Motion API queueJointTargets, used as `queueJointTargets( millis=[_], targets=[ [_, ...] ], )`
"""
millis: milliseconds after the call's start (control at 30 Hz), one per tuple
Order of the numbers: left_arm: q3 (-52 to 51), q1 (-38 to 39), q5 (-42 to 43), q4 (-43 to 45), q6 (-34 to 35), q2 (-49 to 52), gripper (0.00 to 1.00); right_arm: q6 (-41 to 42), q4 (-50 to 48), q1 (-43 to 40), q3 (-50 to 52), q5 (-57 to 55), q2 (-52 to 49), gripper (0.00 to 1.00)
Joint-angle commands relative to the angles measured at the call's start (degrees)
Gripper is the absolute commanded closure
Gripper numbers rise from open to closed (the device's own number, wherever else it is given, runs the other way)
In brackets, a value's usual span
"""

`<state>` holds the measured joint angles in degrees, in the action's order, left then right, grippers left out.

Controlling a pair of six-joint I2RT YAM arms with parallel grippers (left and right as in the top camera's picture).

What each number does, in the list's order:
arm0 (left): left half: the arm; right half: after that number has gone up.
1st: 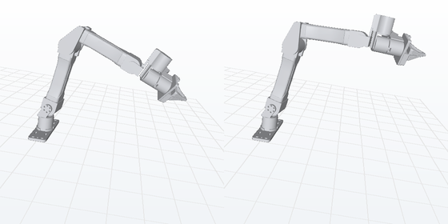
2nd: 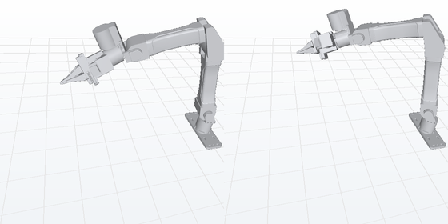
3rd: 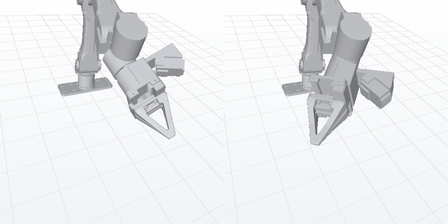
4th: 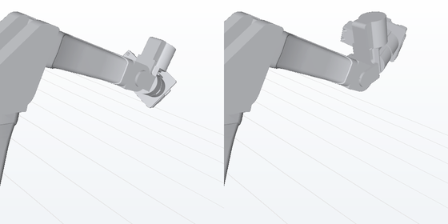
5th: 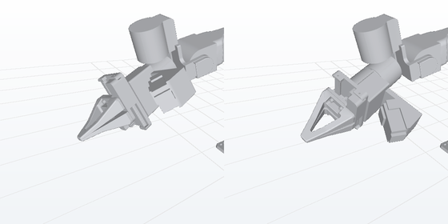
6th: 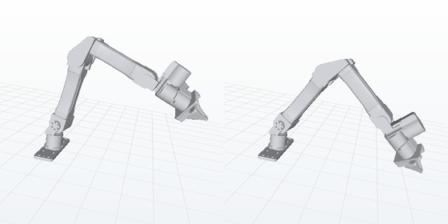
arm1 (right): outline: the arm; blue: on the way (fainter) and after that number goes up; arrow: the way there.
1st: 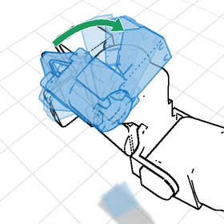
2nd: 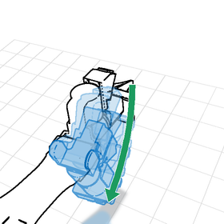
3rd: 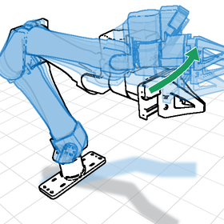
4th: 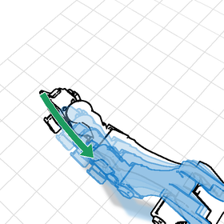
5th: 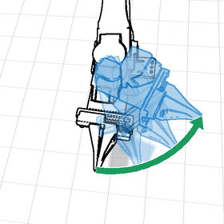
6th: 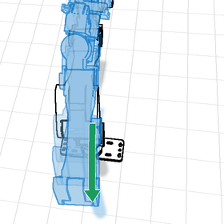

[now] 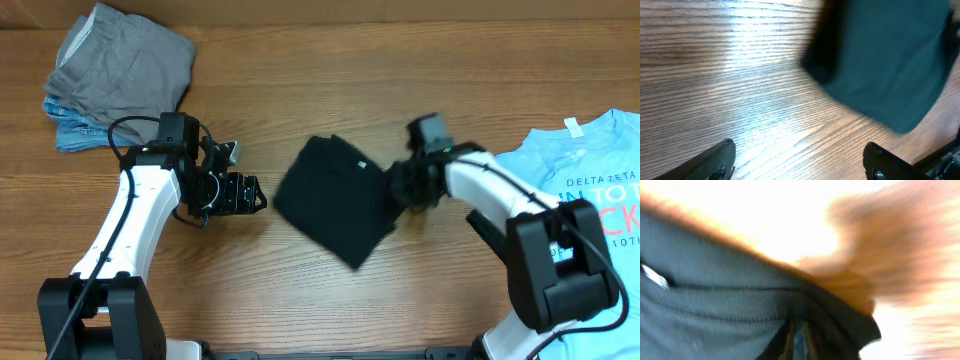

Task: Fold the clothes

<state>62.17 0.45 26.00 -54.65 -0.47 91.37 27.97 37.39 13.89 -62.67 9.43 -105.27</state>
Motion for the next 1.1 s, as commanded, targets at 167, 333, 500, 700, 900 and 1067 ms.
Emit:
queueJointTargets(
  millis=[167, 333, 500, 700, 900, 1067],
  targets=[
    [1.3, 0.3, 1.1, 0.0, -1.3, 0.0, 0.15, -10.0, 23.7, -4.3, -23.8, 3.0, -1.2, 0.63],
    [1.3, 0.9, 3.2, 1.4, -1.3, 0.0, 0.21, -7.9, 35.4, -3.2, -25.2, 8.3, -1.3, 0.55],
    [1.3, 3.3, 4.3, 4.0, -1.3, 0.0, 0.29, 2.9, 29.3, -1.9, -12.0, 8.5, -1.3, 0.80],
    [1.3, 5.7, 3.8, 4.7, -2.5, 0.0, 0.32, 11.3, 12.8, -2.2, 5.3, 9.0, -1.3, 0.89],
    [1.3, 6.0, 3.9, 5.0, -2.6, 0.0, 0.22, 8.7, 11.0, -6.3, 5.5, -6.6, -1.2, 0.89],
    [1.3, 6.8, 4.1, 7.0, -2.4, 0.0, 0.08, 0.7, 14.1, -8.3, -2.3, -12.1, -1.2, 0.89]
  ],
)
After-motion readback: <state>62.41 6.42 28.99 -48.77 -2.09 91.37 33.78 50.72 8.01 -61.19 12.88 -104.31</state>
